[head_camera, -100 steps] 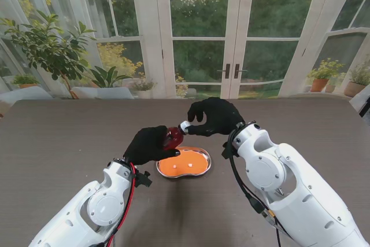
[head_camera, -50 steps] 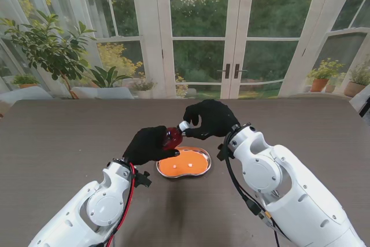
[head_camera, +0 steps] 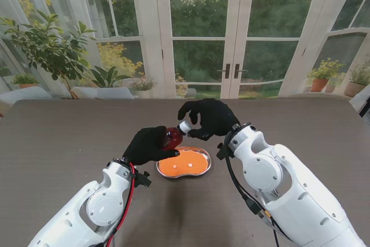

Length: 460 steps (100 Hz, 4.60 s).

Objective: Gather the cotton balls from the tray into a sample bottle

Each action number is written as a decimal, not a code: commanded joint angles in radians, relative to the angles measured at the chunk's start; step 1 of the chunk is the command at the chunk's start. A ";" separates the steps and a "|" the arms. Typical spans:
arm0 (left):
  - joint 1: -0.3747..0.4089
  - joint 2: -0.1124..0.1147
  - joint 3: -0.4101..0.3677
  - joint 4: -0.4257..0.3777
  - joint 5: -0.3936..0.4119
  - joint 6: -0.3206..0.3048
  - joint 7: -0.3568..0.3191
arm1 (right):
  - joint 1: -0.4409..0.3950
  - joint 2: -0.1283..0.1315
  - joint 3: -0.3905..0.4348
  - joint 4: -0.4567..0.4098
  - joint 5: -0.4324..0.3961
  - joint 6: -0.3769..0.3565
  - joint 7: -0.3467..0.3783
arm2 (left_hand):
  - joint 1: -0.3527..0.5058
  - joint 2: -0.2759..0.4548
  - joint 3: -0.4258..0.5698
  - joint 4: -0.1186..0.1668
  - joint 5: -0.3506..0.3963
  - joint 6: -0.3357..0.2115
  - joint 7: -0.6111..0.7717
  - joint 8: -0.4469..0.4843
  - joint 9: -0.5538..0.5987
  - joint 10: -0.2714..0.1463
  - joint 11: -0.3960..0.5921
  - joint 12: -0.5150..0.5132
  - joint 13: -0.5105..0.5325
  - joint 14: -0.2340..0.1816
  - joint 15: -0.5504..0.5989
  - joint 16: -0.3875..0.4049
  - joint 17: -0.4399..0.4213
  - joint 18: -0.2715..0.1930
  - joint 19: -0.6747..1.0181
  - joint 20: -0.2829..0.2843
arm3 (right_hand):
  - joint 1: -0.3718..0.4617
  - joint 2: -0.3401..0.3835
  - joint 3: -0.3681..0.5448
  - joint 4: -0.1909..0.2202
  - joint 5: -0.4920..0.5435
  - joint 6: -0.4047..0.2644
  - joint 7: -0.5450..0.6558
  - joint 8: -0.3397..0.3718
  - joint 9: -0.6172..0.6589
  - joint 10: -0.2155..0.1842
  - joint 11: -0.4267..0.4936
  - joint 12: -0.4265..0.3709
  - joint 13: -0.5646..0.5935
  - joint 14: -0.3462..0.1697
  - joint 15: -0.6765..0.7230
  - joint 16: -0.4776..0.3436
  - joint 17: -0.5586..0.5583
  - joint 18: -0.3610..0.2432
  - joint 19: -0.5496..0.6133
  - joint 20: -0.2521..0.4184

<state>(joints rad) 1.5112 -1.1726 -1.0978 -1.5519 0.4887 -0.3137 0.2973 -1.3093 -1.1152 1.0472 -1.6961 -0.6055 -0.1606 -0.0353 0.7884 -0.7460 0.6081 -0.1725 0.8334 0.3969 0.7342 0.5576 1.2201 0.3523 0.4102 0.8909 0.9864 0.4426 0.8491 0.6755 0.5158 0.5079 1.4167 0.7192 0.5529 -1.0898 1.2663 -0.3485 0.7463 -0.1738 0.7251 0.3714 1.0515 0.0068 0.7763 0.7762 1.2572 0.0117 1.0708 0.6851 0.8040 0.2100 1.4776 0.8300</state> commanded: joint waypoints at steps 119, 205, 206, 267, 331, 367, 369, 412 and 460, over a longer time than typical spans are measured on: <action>0.002 -0.002 0.000 -0.009 -0.001 0.004 -0.024 | -0.002 0.002 0.014 -0.015 0.020 0.008 0.067 | 0.285 0.209 0.199 0.009 0.125 -0.215 0.130 0.010 0.062 -0.065 0.011 -0.002 0.026 0.043 0.014 -0.001 -0.031 -0.025 -0.042 -0.014 | -0.118 0.212 -0.031 -0.017 0.123 -0.032 0.200 -0.149 -0.001 0.004 0.009 -0.035 0.052 0.002 0.017 0.019 -0.008 -0.008 0.056 0.020; 0.001 -0.002 0.002 -0.008 0.000 0.007 -0.025 | 0.007 0.008 0.029 -0.010 0.017 -0.008 0.090 | 0.285 0.209 0.199 0.008 0.125 -0.214 0.130 0.011 0.062 -0.063 0.010 -0.003 0.025 0.044 0.015 0.000 -0.031 -0.025 -0.042 -0.013 | -0.451 0.152 -0.019 0.104 -0.074 0.161 -0.034 -0.006 -0.158 0.015 0.009 -0.054 -0.039 -0.001 -0.001 0.026 -0.075 -0.038 0.019 0.034; 0.001 -0.002 0.002 -0.008 0.000 0.007 -0.025 | 0.007 0.008 0.030 -0.011 0.017 -0.005 0.093 | 0.286 0.209 0.199 0.009 0.124 -0.214 0.129 0.011 0.062 -0.063 0.010 -0.003 0.025 0.045 0.015 0.000 -0.031 -0.025 -0.042 -0.013 | -0.458 0.172 -0.028 0.105 -0.072 0.160 -0.034 -0.006 -0.159 0.015 0.008 -0.054 -0.041 0.001 -0.001 0.026 -0.076 -0.037 0.019 0.035; -0.001 -0.002 0.002 -0.006 -0.002 0.007 -0.027 | 0.012 0.007 0.012 -0.012 -0.010 0.009 0.083 | 0.285 0.209 0.200 0.009 0.124 -0.210 0.129 0.011 0.062 -0.061 0.011 -0.003 0.025 0.046 0.014 0.000 -0.031 -0.024 -0.042 -0.013 | -0.233 0.302 -0.064 0.005 0.160 0.008 0.129 -0.072 -0.033 0.014 0.011 -0.042 0.034 0.006 0.021 0.021 -0.024 -0.016 0.051 0.026; 0.000 -0.001 0.002 -0.006 -0.002 0.008 -0.028 | 0.022 0.000 0.004 0.024 -0.030 -0.077 0.022 | 0.285 0.208 0.201 0.009 0.125 -0.211 0.129 0.012 0.064 -0.061 0.011 -0.004 0.026 0.047 0.015 0.000 -0.032 -0.024 -0.043 -0.012 | -0.232 -0.135 0.124 0.113 -0.087 0.107 -0.030 -0.007 -0.113 -0.017 -0.044 -0.086 -0.001 -0.038 -0.085 -0.006 -0.027 -0.059 0.006 -0.005; 0.001 -0.001 0.002 -0.007 -0.002 0.008 -0.031 | 0.007 0.012 0.029 -0.012 -0.025 -0.010 0.089 | 0.285 0.208 0.201 0.008 0.125 -0.210 0.128 0.012 0.063 -0.061 0.011 -0.004 0.026 0.048 0.015 0.000 -0.032 -0.023 -0.043 -0.012 | -0.523 0.320 -0.126 0.119 -0.102 0.156 -0.034 -0.042 -0.170 0.023 -0.039 -0.106 -0.083 0.030 -0.058 0.015 -0.105 -0.042 0.000 0.045; 0.001 -0.001 0.002 -0.007 -0.002 0.008 -0.031 | 0.006 0.013 0.029 -0.014 -0.030 -0.006 0.090 | 0.285 0.208 0.201 0.008 0.125 -0.210 0.128 0.012 0.063 -0.061 0.011 -0.004 0.026 0.048 0.015 0.000 -0.032 -0.023 -0.043 -0.012 | -0.523 0.337 -0.141 0.122 -0.087 0.152 -0.030 -0.038 -0.164 0.025 -0.039 -0.105 -0.080 0.029 -0.056 0.015 -0.103 -0.042 0.001 0.047; 0.003 0.000 0.000 -0.008 -0.002 0.008 -0.032 | 0.013 0.011 0.006 -0.003 -0.077 -0.004 0.061 | 0.285 0.208 0.201 0.009 0.125 -0.210 0.128 0.012 0.063 -0.060 0.011 -0.003 0.025 0.048 0.015 0.000 -0.033 -0.022 -0.043 -0.012 | -0.352 0.371 -0.097 0.122 0.227 0.031 0.067 0.049 -0.040 0.016 -0.019 -0.072 0.007 0.018 -0.032 0.014 -0.040 -0.020 0.033 0.036; 0.001 0.000 0.002 -0.006 -0.002 0.008 -0.033 | 0.026 0.002 0.000 0.030 -0.059 -0.077 0.014 | 0.285 0.208 0.201 0.009 0.125 -0.210 0.128 0.012 0.062 -0.060 0.011 -0.003 0.026 0.050 0.016 0.000 -0.032 -0.021 -0.043 -0.012 | -0.075 0.031 0.077 0.023 0.107 -0.025 0.116 -0.077 -0.013 -0.019 -0.026 -0.038 0.036 -0.028 -0.040 0.012 -0.018 -0.038 0.025 0.008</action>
<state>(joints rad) 1.5105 -1.1707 -1.0960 -1.5532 0.4877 -0.3066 0.2838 -1.2857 -1.1055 1.0513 -1.6698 -0.6580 -0.2279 -0.0290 0.7885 -0.7460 0.6081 -0.1725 0.8334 0.3966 0.7343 0.5576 1.2200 0.3523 0.4099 0.8905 0.9864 0.4426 0.8471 0.6753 0.5159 0.5079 1.4102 0.7192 0.4151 -1.0125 1.2577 -0.3474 0.8520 -0.1483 0.8283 0.2823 1.0199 0.0177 0.7485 0.7134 1.2445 0.0105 1.0208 0.6872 0.7789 0.1912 1.4742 0.8515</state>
